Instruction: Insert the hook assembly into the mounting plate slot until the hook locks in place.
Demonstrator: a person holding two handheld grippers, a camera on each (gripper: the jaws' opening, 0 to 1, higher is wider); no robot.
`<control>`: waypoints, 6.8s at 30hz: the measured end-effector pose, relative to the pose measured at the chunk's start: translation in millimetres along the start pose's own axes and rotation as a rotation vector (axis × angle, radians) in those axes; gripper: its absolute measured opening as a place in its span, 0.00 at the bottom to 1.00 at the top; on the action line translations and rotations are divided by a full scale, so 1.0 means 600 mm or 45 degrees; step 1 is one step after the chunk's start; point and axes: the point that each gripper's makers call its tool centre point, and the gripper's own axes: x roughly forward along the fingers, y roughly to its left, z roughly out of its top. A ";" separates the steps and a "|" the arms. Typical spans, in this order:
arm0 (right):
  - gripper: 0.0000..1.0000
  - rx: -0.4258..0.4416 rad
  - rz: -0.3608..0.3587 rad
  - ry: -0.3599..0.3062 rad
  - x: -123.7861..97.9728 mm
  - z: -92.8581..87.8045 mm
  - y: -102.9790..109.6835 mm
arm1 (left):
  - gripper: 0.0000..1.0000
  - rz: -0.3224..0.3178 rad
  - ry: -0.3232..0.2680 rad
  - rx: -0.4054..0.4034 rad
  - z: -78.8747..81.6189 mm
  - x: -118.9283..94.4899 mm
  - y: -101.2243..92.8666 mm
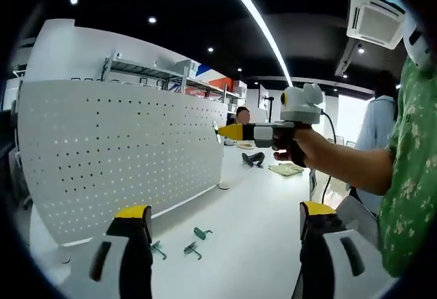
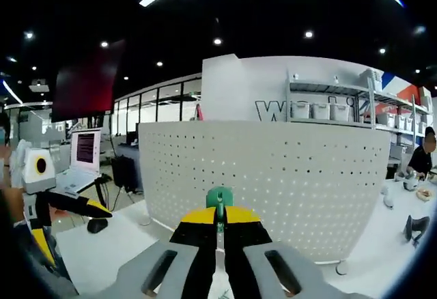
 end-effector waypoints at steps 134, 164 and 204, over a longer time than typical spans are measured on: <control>0.01 -0.062 -0.359 -0.199 0.240 0.072 -0.117 | 0.77 -0.082 0.067 -0.051 -0.036 0.007 0.032; 0.00 -0.039 -0.342 0.029 0.244 0.070 -0.119 | 0.76 -0.096 0.066 -0.043 -0.035 0.008 0.027; 0.05 -0.042 -0.343 -0.153 0.239 0.068 -0.114 | 0.74 -0.096 0.062 -0.029 -0.033 0.008 0.030</control>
